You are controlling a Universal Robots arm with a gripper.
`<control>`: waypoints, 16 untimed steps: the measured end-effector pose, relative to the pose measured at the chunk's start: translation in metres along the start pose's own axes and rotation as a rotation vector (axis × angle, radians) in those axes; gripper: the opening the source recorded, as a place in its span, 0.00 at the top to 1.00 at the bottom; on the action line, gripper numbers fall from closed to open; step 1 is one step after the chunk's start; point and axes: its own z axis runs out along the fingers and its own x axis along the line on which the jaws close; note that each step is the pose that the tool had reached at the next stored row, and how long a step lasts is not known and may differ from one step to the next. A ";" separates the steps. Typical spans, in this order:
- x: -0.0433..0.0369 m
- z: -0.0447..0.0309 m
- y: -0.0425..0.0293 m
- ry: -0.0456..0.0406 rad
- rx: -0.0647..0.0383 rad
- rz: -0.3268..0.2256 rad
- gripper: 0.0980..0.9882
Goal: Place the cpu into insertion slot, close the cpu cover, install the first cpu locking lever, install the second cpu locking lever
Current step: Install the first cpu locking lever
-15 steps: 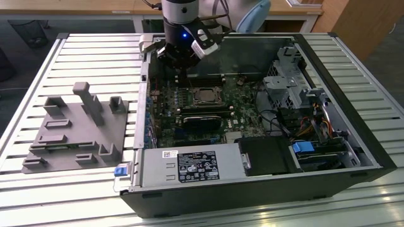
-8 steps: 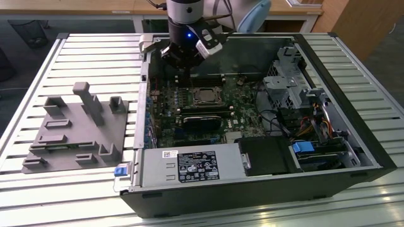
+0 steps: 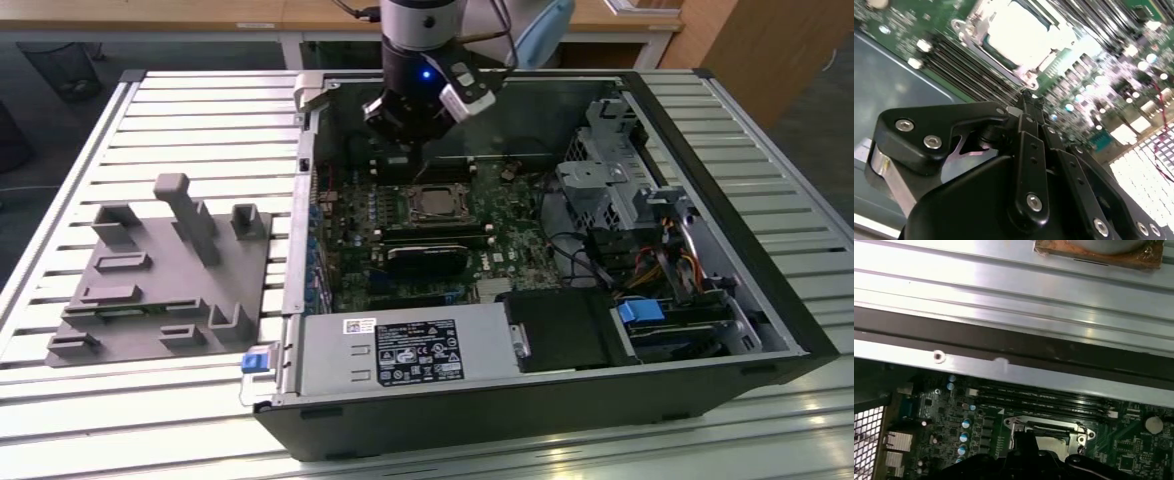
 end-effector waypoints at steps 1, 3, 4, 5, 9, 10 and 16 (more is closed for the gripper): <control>-0.0032 0.0004 -0.0003 0.0000 0.000 0.000 0.99; -0.0081 0.0011 -0.0009 -0.0001 0.000 0.002 0.99; -0.0093 0.0015 -0.0011 -0.0003 0.000 0.004 0.99; -0.0096 0.0020 -0.0012 -0.0008 -0.001 0.008 0.99; -0.0098 0.0033 -0.0012 -0.0049 -0.025 0.026 0.99; -0.0102 0.0037 -0.0013 -0.0051 -0.025 0.030 0.99; -0.0142 0.0068 -0.0008 -0.0073 -0.024 0.069 0.99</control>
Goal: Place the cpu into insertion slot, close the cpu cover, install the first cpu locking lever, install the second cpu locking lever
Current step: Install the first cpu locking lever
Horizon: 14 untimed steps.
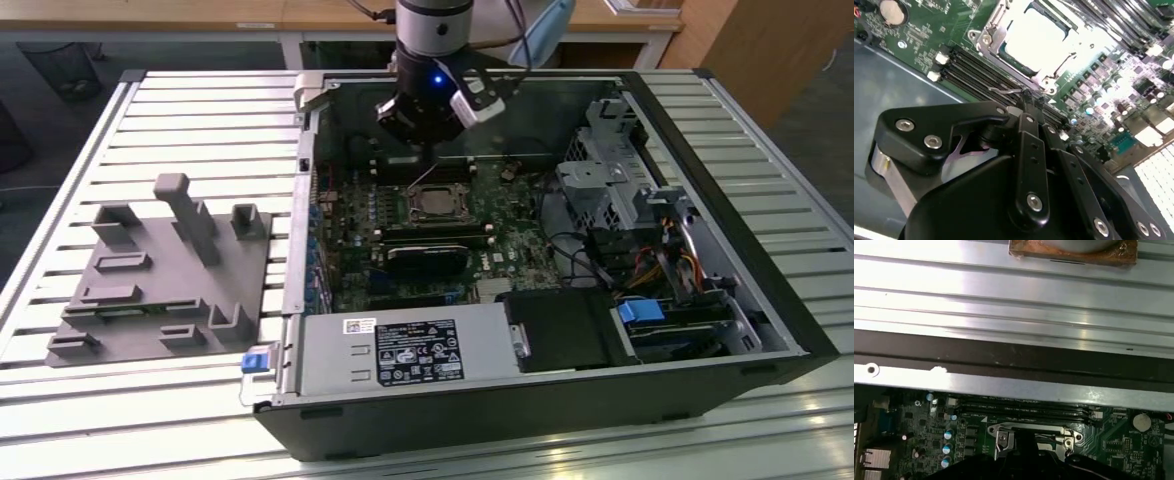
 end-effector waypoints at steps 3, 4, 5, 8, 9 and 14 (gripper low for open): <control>-0.0027 0.0024 -0.0002 0.0000 0.000 0.000 0.99; -0.0035 0.0032 -0.0003 0.0000 0.000 0.000 0.99; -0.0043 0.0040 -0.0003 0.0000 0.000 0.000 0.99; -0.0059 0.0064 0.0004 0.0000 0.000 0.000 0.99; -0.0063 0.0072 0.0007 0.0000 0.000 0.000 0.99; -0.0085 0.0114 0.0041 0.0000 0.000 0.000 0.99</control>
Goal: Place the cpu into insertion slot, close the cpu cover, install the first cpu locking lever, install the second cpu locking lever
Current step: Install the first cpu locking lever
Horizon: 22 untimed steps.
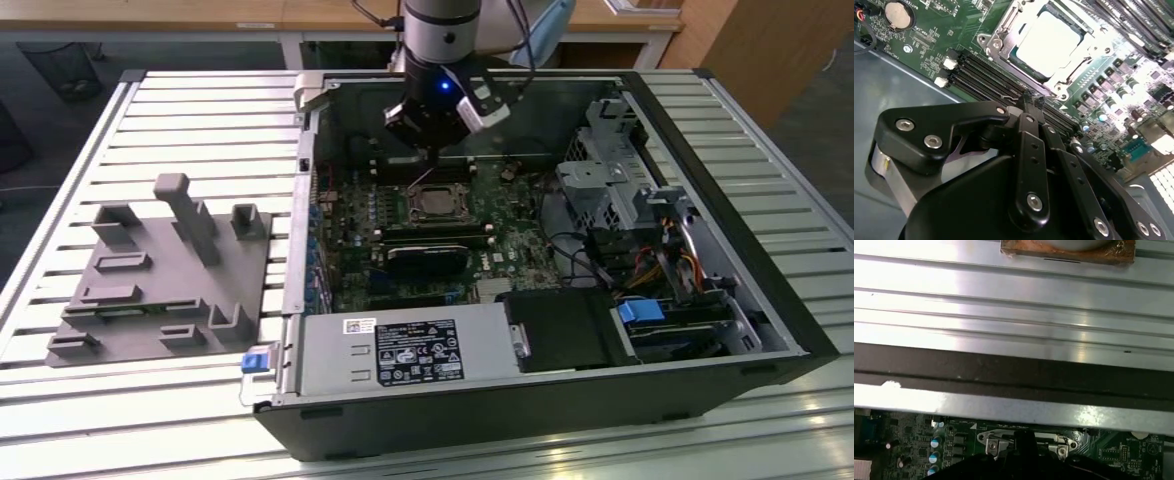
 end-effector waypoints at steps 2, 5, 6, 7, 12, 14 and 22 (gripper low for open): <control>-0.0014 0.0020 0.0007 0.0000 0.000 0.000 0.99; -0.0049 0.0049 0.0007 0.0001 0.000 0.001 0.99; -0.0064 0.0060 0.0006 0.0000 0.000 0.001 0.99; -0.0079 0.0070 0.0007 0.0000 0.000 0.001 0.99; -0.0147 0.0130 0.0016 -0.0001 0.000 0.004 0.99; -0.0155 0.0155 0.0022 -0.0003 0.000 0.006 0.99; -0.0215 0.0285 0.0018 -0.0006 0.000 0.012 0.99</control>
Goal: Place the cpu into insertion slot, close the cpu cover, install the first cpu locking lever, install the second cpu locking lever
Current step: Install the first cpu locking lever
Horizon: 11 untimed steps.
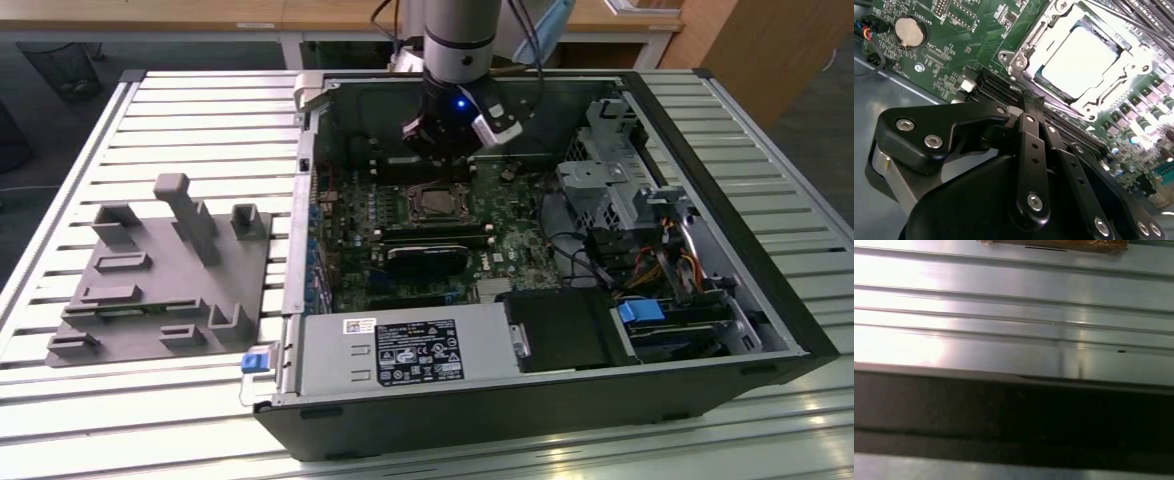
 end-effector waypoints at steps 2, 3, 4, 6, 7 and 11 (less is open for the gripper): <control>-0.0003 0.0025 -0.0002 -0.0002 0.000 0.003 0.99; -0.0005 0.0036 -0.0002 -0.0003 0.000 0.004 0.99; -0.0006 0.0044 -0.0003 -0.0003 0.000 0.004 0.99; -0.0009 0.0058 -0.0005 -0.0002 0.000 0.005 0.99; -0.0009 0.0066 -0.0005 -0.0002 0.001 0.005 0.99; -0.0009 0.0081 -0.0007 -0.0002 0.002 0.006 0.99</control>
